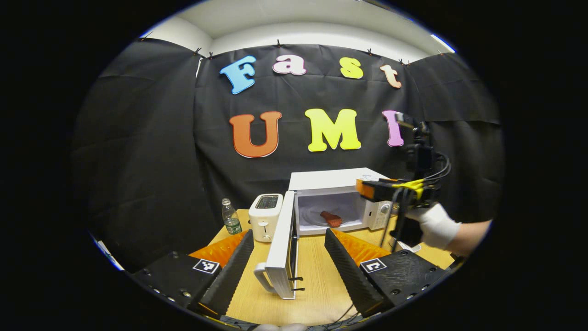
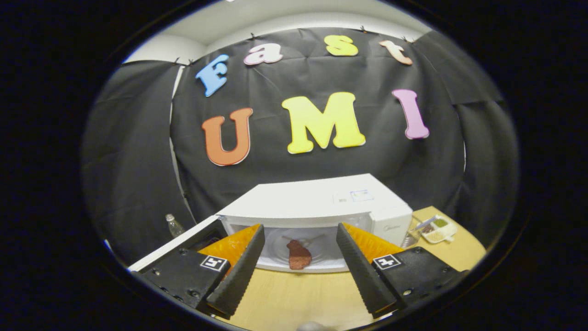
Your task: Open the microwave oven with the left hand, put the food in, and close the microwave oven.
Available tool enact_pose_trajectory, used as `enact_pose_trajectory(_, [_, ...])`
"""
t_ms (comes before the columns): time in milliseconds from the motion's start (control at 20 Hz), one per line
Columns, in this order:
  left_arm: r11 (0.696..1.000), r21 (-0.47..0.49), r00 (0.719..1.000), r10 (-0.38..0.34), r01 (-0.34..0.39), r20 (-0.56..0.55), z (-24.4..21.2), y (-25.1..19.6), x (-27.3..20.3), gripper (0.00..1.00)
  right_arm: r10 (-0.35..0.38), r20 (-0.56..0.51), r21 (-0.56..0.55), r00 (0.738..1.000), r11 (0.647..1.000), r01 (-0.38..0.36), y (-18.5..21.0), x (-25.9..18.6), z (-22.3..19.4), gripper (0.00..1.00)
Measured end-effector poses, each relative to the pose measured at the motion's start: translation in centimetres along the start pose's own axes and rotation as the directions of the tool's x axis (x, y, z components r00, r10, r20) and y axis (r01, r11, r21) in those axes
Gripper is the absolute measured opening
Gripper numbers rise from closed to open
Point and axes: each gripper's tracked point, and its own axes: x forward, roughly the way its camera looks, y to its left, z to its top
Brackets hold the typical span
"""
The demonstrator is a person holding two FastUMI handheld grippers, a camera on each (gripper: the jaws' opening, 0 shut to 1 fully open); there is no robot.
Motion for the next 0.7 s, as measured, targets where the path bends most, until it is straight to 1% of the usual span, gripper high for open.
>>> enact_pose_trajectory(50, [1.0,0.006,1.0,0.004,-0.005,0.006,0.2,0.4,0.2,0.95,0.015,-0.007,-0.022,1.0,1.0,-0.015,-0.3,-1.9,0.6,0.92])
enact_pose_trajectory(150, [0.999,0.012,0.999,0.036,-0.036,0.013,0.5,1.9,0.7,0.95,0.038,-0.03,-0.067,0.999,0.997,-0.04,-1.0,-5.3,1.4,0.92])
enact_pose_trajectory(350, [0.996,-0.016,0.995,0.088,-0.087,0.036,1.2,4.4,1.4,0.95,0.029,-0.074,-0.097,0.997,0.995,-0.036,-3.6,-12.0,1.9,0.92])
enact_pose_trajectory(400, [0.994,-0.022,0.994,0.106,-0.106,0.03,0.8,5.3,1.7,0.88,0.011,-0.079,-0.101,0.997,0.995,-0.019,-4.8,-13.4,1.6,0.92])
enact_pose_trajectory(450, [0.992,-0.029,0.992,0.121,-0.12,0.025,0.6,6.0,1.8,0.88,0.0,-0.085,-0.11,0.996,0.994,-0.009,-5.7,-14.6,1.4,0.92])
enact_pose_trajectory(500, [0.991,-0.033,0.991,0.13,-0.129,0.028,0.6,6.5,2.1,0.95,-0.018,-0.107,-0.127,0.994,0.992,0.004,-6.7,-15.8,0.9,0.92])
enact_pose_trajectory(550, [0.99,-0.036,0.99,0.138,-0.137,0.027,0.5,7.2,2.3,0.95,-0.031,-0.113,-0.132,0.993,0.991,0.016,-7.7,-17.0,0.7,0.92])
enact_pose_trajectory(600, [0.99,-0.04,0.99,0.138,-0.137,0.028,0.2,7.4,2.4,0.83,-0.05,-0.111,-0.13,0.993,0.991,0.035,-8.5,-17.8,1.1,0.92])
enact_pose_trajectory(650, [0.99,-0.037,0.99,0.137,-0.136,0.027,-0.1,7.8,2.5,0.93,-0.063,-0.108,-0.119,0.992,0.992,0.05,-9.2,-18.7,1.1,0.92])
enact_pose_trajectory(700, [0.989,-0.029,0.989,0.145,-0.144,0.026,-0.4,8.4,2.7,0.93,-0.082,-0.113,-0.107,0.99,0.992,0.07,-9.8,-19.4,1.0,0.92])
